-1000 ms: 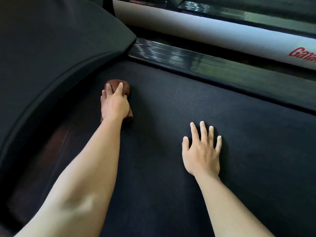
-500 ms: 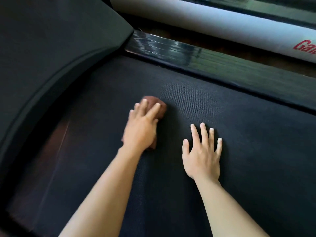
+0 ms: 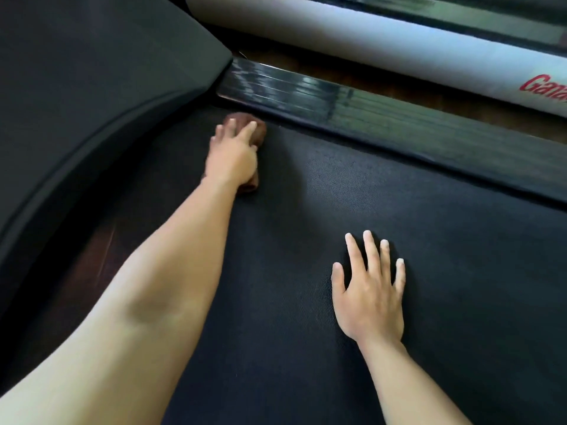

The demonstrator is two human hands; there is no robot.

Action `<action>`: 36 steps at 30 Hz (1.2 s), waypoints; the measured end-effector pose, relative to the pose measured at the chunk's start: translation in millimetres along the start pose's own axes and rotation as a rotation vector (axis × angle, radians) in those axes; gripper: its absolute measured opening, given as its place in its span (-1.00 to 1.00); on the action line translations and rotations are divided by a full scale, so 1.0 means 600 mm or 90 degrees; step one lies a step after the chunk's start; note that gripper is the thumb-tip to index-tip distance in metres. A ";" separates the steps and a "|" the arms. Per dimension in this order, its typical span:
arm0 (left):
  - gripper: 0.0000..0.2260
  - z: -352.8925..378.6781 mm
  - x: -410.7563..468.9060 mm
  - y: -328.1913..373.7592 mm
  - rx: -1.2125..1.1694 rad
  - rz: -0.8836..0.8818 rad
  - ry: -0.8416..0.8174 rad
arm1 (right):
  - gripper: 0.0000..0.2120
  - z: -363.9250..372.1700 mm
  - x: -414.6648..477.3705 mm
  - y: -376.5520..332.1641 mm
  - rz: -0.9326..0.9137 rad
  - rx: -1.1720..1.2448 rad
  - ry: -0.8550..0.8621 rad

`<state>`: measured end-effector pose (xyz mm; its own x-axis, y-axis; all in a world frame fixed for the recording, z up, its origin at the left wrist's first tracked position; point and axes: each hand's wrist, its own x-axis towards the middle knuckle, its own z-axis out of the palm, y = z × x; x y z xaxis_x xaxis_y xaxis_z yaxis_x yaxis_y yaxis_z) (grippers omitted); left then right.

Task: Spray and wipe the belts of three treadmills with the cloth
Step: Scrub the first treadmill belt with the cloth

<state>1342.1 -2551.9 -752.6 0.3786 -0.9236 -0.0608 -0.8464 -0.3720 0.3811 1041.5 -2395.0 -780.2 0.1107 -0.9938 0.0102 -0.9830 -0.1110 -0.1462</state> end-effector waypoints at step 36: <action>-0.52 0.087 -0.196 0.158 0.030 0.354 -0.101 | -0.44 -0.020 0.002 -0.002 -0.005 0.025 -0.046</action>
<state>1197.9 -2483.1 -757.8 -0.1849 -0.9828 -0.0017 -0.9193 0.1724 0.3539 1040.8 -2396.3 -768.4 0.1302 -0.9897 -0.0593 -0.9756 -0.1173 -0.1856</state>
